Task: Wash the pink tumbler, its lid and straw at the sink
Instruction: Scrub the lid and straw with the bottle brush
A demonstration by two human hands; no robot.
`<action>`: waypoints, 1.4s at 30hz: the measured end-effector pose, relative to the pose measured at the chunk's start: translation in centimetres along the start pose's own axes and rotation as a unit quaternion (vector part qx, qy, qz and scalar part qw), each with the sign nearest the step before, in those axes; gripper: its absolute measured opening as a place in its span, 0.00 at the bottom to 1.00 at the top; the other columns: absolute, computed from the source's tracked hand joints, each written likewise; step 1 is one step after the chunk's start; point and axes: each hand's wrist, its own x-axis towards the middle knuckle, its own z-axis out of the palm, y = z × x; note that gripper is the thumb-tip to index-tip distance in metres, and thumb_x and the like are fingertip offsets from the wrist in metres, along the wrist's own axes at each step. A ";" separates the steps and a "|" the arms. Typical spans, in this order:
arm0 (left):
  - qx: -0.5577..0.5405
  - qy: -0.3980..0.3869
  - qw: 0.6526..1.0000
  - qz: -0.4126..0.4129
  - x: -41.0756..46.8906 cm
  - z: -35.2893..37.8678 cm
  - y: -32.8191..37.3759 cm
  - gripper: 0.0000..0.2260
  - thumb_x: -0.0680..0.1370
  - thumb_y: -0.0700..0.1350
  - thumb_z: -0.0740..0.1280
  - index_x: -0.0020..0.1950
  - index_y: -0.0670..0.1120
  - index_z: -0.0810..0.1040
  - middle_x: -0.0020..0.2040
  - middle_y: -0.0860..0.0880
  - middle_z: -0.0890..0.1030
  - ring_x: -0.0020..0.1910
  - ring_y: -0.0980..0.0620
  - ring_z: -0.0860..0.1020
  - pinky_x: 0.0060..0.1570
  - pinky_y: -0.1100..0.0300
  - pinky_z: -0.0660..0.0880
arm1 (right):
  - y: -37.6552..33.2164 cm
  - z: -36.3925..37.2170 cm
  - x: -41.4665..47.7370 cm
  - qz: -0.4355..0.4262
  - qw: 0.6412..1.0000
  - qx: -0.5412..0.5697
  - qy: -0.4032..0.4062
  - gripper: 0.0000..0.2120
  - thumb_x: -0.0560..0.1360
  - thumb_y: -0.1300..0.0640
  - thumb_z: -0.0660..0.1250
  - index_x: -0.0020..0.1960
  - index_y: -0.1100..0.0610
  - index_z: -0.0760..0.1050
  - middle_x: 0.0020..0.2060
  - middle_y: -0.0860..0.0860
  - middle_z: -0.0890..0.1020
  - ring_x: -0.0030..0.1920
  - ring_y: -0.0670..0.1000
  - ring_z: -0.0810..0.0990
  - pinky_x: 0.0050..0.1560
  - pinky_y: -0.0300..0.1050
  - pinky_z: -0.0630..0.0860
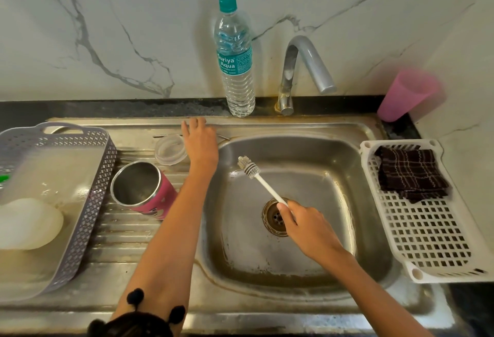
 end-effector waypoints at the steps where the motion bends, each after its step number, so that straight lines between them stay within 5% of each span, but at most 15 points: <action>1: 0.013 -0.010 1.000 0.017 0.1 0.1 0.4 0.13 0.79 0.42 0.65 0.63 0.46 0.79 0.69 0.46 0.71 0.70 0.44 0.65 0.75 0.47 0.56 | 0.1 -0.1 0.0 0.001 1.000 0.001 0.002 0.21 0.82 0.42 0.48 0.45 0.54 0.73 0.32 0.50 0.79 0.33 0.51 0.78 0.38 0.50 0.77; 7: 0.037 -0.011 0.996 0.075 1.0 0.8 0.3 0.16 0.79 0.42 0.65 0.67 0.47 0.73 0.66 0.44 0.72 0.68 0.44 0.67 0.72 0.48 0.61 | 0.6 -0.6 -0.1 0.008 1.000 0.006 0.012 0.20 0.82 0.42 0.49 0.40 0.52 0.69 0.28 0.48 0.74 0.30 0.50 0.73 0.33 0.45 0.70; 13: 0.117 0.000 0.989 0.090 1.3 0.9 0.2 0.18 0.76 0.41 0.68 0.64 0.47 0.71 0.62 0.46 0.74 0.68 0.43 0.67 0.73 0.33 0.50 | 0.7 -0.6 -0.3 0.009 1.000 0.016 0.003 0.19 0.82 0.43 0.50 0.39 0.51 0.67 0.28 0.47 0.73 0.29 0.48 0.72 0.31 0.41 0.66; 18: 0.139 0.029 0.982 0.123 3.4 0.0 0.3 0.21 0.76 0.41 0.67 0.68 0.47 0.66 0.59 0.47 0.76 0.67 0.44 0.67 0.75 0.38 0.47 | 0.7 -0.5 -0.6 0.007 1.000 0.018 0.001 0.19 0.82 0.43 0.50 0.41 0.53 0.69 0.28 0.47 0.73 0.28 0.45 0.71 0.28 0.37 0.64; 22: 0.134 0.074 0.980 0.129 4.6 -0.8 -0.3 0.21 0.74 0.38 0.69 0.65 0.46 0.68 0.58 0.47 0.75 0.64 0.44 0.69 0.76 0.40 0.50 | 1.2 -0.1 -0.8 0.015 0.999 0.044 -0.002 0.21 0.82 0.42 0.50 0.42 0.55 0.72 0.28 0.48 0.74 0.27 0.46 0.70 0.30 0.43 0.69; 26: 0.100 0.218 0.966 0.095 4.4 -3.7 -0.3 0.15 0.68 0.37 0.72 0.54 0.47 0.77 0.46 0.49 0.79 0.50 0.47 0.77 0.70 0.44 0.67 | 1.4 -0.1 -1.1 0.037 0.994 0.103 0.012 0.20 0.83 0.44 0.50 0.42 0.52 0.73 0.26 0.47 0.72 0.24 0.43 0.68 0.28 0.36 0.63; 30: -0.088 0.319 0.943 0.023 1.4 -8.6 0.6 0.18 0.70 0.31 0.59 0.53 0.44 0.82 0.46 0.46 0.80 0.48 0.43 0.77 0.57 0.49 0.74 | 1.5 -0.7 -1.4 0.020 0.991 0.128 0.041 0.14 0.83 0.48 0.54 0.41 0.49 0.70 0.27 0.46 0.72 0.25 0.42 0.69 0.28 0.35 0.63; 34: -0.319 0.337 0.886 0.000 -4.1 -12.6 1.8 0.09 0.76 0.35 0.64 0.53 0.42 0.81 0.45 0.43 0.79 0.43 0.46 0.73 0.42 0.57 0.68 | 1.1 -1.8 -2.0 0.019 0.986 0.153 0.066 0.13 0.83 0.51 0.55 0.45 0.58 0.69 0.26 0.52 0.73 0.24 0.48 0.70 0.24 0.42 0.69; 36: -0.407 0.311 0.859 -0.027 -6.5 -13.1 2.0 0.06 0.79 0.40 0.65 0.52 0.42 0.81 0.45 0.46 0.77 0.43 0.53 0.71 0.41 0.66 0.62 | 0.7 -2.4 -2.3 0.022 0.984 0.160 0.070 0.13 0.83 0.52 0.54 0.46 0.59 0.68 0.26 0.49 0.71 0.24 0.46 0.68 0.23 0.39 0.65; 42: -0.625 0.129 0.756 -0.148 -12.4 -11.2 3.1 0.05 0.76 0.43 0.71 0.43 0.48 0.76 0.38 0.54 0.82 0.40 0.56 0.79 0.42 0.72 0.69 | -0.5 -3.3 -4.2 -0.002 0.983 0.163 0.089 0.17 0.83 0.49 0.51 0.45 0.57 0.71 0.24 0.47 0.70 0.21 0.44 0.67 0.27 0.43 0.66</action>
